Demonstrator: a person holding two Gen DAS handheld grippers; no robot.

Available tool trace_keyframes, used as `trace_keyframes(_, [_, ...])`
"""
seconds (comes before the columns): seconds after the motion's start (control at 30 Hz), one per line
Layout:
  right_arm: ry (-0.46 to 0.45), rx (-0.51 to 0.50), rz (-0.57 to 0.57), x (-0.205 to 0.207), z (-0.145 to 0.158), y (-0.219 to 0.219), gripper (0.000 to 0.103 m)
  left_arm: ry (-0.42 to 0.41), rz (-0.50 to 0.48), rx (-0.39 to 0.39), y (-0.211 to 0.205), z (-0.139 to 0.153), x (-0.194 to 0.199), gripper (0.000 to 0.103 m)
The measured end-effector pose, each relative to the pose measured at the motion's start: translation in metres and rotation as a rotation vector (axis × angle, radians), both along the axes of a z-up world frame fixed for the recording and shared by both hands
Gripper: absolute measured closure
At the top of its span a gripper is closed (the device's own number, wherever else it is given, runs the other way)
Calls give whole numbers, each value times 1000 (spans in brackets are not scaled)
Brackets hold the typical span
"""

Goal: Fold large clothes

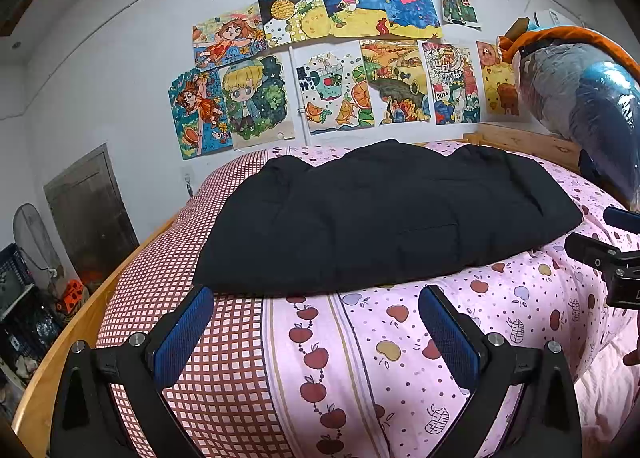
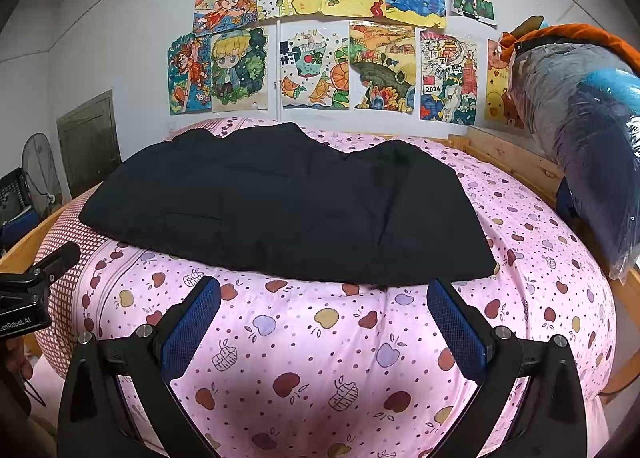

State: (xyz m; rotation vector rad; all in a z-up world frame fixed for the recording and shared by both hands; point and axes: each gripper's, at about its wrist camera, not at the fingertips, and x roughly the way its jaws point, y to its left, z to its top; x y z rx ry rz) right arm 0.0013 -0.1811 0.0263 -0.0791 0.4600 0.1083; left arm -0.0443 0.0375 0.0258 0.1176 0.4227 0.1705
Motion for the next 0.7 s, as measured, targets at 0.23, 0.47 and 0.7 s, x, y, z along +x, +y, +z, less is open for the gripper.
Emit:
trace_keyframes(0.23, [1, 1, 0, 0, 0, 0, 2, -2, -1, 2, -1, 0, 0, 0])
trace_keyframes(0.47, [5, 5, -5, 1, -3, -1, 2, -2, -3, 3, 0, 0, 0, 0])
trace_keyframes(0.7, [5, 5, -5, 1, -3, -1, 2, -2, -2, 2, -2, 1, 1, 0])
